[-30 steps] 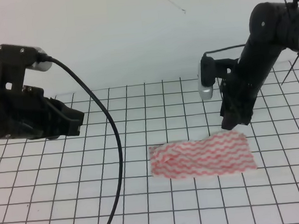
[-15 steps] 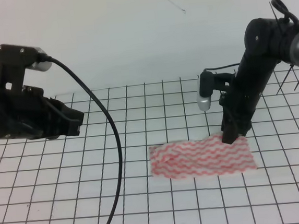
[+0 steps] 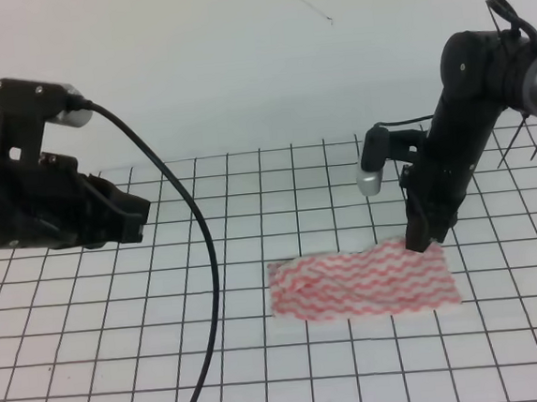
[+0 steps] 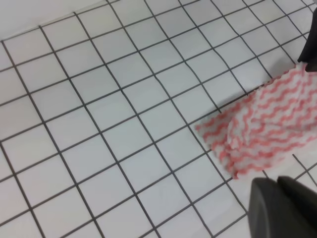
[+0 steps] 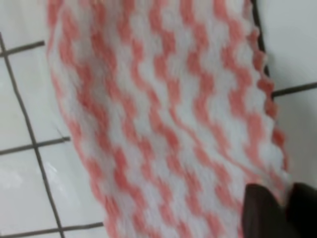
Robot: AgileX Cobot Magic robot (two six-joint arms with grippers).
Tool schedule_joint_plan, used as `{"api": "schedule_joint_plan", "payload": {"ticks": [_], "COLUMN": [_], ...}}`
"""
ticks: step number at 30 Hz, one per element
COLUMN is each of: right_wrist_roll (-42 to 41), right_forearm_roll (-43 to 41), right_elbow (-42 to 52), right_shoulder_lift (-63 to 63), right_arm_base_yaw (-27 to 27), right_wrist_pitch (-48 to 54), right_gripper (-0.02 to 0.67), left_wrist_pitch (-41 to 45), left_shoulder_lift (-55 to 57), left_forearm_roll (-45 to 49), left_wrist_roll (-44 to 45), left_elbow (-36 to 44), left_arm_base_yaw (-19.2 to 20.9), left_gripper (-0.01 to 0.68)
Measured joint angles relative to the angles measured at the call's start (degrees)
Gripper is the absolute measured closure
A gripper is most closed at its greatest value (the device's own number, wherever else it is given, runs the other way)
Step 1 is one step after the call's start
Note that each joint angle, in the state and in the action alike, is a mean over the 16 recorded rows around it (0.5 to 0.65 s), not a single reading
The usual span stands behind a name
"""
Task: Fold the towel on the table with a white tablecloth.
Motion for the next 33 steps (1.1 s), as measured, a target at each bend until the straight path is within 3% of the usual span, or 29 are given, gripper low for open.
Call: {"api": "schedule_joint_plan", "payload": {"ticks": [7,14,23,33], "right_wrist_roll": [3.0,6.9,9.1,5.01], "right_forearm_roll": [-0.91,-3.78,-4.3,9.67], "right_elbow": [0.0,0.0,0.0,-0.07], "right_shoulder_lift": [-0.2,-0.47,-1.0,-3.4], "right_arm_base_yaw": [-0.06,-0.11,-0.14,1.67], "right_wrist_pitch": [0.06,0.1,0.13,0.13], "right_gripper": [0.614,0.647,0.639,0.539], "left_wrist_pitch": [-0.01,-0.01,0.83,2.47], "left_shoulder_lift": [0.0,0.0,0.13,0.41], "left_forearm_roll": [0.03,0.03,-0.4,-3.89], "left_wrist_roll": [0.27,0.65,2.03,7.16], "left_elbow": [0.0,0.0,0.0,0.0], "left_arm_base_yaw": [0.0,0.0,0.0,0.03], "left_gripper": [0.673,0.673,0.673,0.673]}}
